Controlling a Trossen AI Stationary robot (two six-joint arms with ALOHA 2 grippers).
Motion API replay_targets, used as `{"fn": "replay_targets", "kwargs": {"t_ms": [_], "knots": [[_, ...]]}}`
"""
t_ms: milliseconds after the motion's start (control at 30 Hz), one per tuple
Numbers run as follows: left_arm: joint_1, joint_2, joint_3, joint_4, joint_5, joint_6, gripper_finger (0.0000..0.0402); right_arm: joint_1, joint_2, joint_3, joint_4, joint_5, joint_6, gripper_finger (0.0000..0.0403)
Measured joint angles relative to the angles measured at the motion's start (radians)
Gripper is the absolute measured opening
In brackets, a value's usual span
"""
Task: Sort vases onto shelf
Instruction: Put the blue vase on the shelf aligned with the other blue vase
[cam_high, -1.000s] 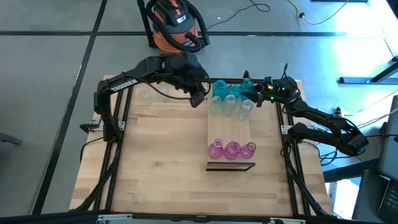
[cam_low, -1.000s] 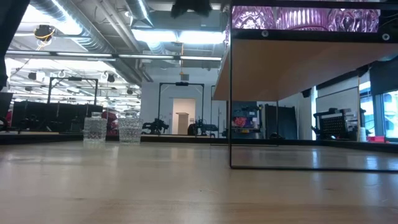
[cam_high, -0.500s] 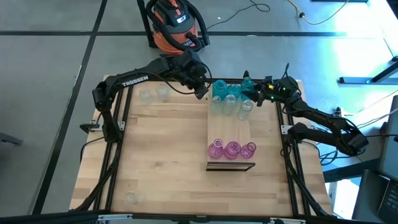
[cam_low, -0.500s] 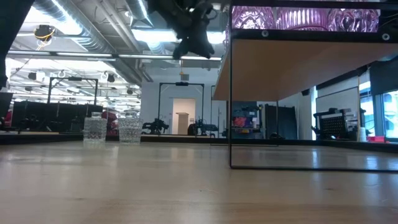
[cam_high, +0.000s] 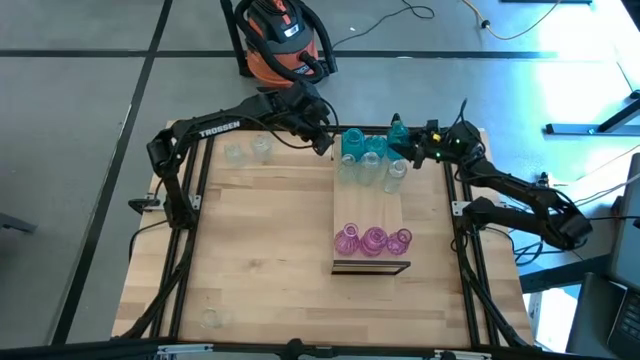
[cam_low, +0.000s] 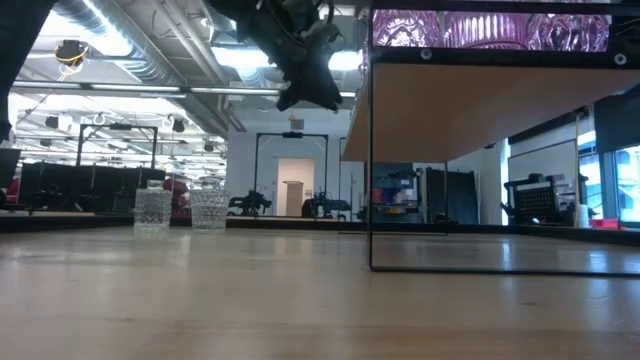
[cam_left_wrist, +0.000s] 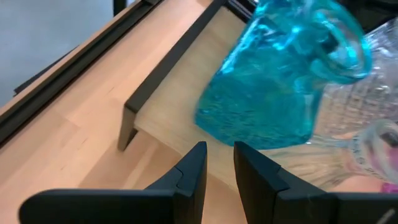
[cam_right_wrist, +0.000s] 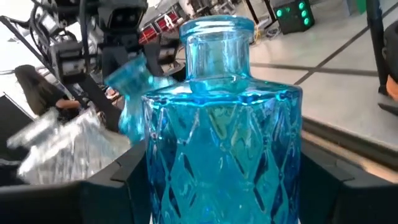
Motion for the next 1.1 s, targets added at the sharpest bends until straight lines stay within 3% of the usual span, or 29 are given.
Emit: {"fn": "replay_targets", "kwargs": {"t_ms": [333,533,800,1100], "knots": [[0.000,0.000,0.000,0.013,-0.002,0.000,0.0074,0.098,0.116,0.074,-0.005,0.087,-0.053,0.0255],[0.000,0.000,0.000,0.016,-0.001,0.001,0.0074,0.144,0.120,0.076,0.001,0.184,-0.128,0.0255],[0.000,0.004,0.000,0.016,0.028,0.001,0.0074,0.142,0.119,0.077,-0.024,0.180,-0.197,0.0255],[-0.001,0.006,0.000,0.012,0.034,0.001,0.0074,0.143,0.118,0.074,-0.140,0.103,-0.326,0.0255]]}}
